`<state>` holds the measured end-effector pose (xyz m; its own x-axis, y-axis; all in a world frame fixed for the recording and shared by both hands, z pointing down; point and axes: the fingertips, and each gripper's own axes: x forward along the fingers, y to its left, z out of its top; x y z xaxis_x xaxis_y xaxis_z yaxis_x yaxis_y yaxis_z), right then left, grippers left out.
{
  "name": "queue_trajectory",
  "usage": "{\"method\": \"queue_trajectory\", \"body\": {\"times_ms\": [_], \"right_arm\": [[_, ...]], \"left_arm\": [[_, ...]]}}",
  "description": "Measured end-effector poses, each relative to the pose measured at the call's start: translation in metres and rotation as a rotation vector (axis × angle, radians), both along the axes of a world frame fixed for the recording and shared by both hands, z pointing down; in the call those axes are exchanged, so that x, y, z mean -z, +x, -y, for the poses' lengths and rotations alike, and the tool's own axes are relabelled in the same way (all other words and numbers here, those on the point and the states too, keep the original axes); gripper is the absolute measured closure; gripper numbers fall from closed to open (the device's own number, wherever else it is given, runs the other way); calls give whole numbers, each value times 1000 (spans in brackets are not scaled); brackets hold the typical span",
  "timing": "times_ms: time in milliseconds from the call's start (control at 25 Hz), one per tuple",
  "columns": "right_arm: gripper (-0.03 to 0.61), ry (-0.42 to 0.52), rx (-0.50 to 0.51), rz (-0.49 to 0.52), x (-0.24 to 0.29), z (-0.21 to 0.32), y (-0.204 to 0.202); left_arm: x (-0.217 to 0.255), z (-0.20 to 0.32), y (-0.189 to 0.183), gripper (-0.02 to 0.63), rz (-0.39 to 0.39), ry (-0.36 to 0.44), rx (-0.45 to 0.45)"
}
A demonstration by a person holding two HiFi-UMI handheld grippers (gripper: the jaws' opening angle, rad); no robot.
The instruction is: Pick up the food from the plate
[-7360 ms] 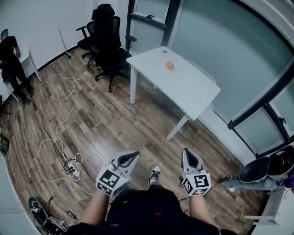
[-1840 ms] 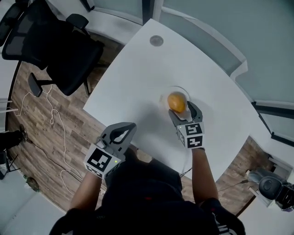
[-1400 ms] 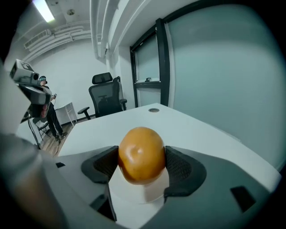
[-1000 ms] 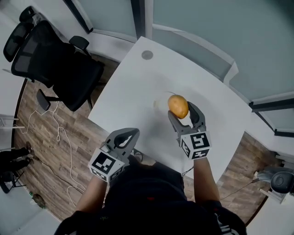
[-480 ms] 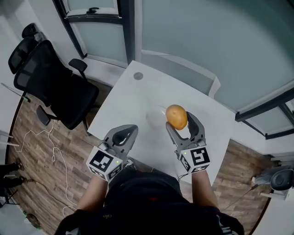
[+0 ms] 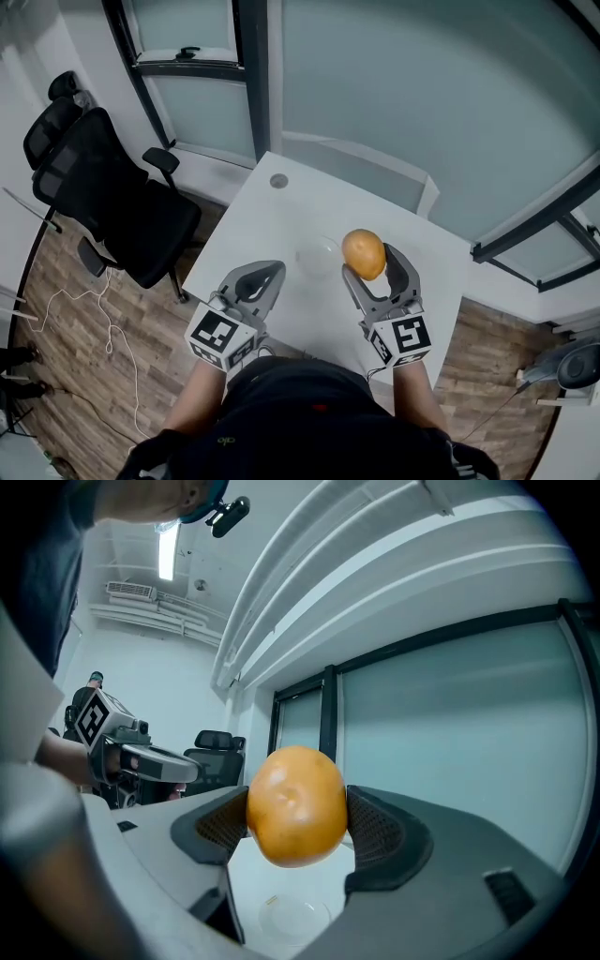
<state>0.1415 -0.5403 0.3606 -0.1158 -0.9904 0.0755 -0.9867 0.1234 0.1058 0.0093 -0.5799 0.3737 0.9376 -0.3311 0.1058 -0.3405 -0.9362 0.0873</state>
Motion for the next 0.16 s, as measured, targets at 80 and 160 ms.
{"method": "queue_trajectory", "body": {"times_ms": [80,160], "right_arm": [[236,-2,-5,-1,1,-3,-3],[236,-2,-8,-2,2,-7,-6]], "left_arm": [[1,-3,-4,591,1,2,0],[1,-5,-8,591,3,8,1]]}}
